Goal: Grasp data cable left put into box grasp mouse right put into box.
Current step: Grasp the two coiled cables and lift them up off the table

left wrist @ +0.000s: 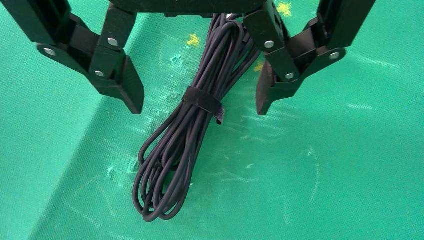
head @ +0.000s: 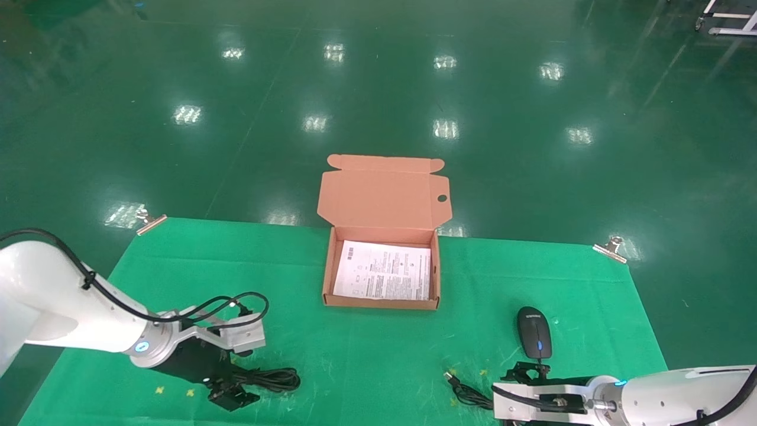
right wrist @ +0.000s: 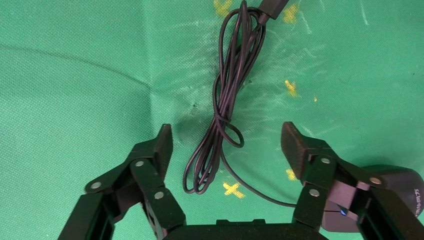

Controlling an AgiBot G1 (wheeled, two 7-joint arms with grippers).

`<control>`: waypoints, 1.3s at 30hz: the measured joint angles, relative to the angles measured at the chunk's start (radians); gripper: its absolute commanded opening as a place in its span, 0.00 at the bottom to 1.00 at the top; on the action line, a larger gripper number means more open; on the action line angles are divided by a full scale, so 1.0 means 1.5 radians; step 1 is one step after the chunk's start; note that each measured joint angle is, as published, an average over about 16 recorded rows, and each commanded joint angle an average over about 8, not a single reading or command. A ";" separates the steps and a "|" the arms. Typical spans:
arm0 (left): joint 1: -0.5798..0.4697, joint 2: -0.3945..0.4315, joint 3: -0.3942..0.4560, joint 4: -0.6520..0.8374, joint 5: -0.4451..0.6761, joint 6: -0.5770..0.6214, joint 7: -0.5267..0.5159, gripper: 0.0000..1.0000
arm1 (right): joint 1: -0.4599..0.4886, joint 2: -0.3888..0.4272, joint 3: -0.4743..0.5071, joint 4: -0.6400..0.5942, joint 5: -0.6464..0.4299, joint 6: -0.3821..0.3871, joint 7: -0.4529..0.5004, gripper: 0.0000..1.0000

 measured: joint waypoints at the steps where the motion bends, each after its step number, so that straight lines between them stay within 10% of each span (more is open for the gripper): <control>1: 0.000 0.000 0.000 -0.001 0.000 0.000 0.000 0.00 | 0.000 0.000 0.000 0.000 0.000 0.000 0.000 0.00; 39: -0.030 -0.063 -0.023 -0.083 -0.021 -0.007 0.007 0.00 | 0.042 0.087 0.052 0.092 -0.007 0.011 0.084 0.00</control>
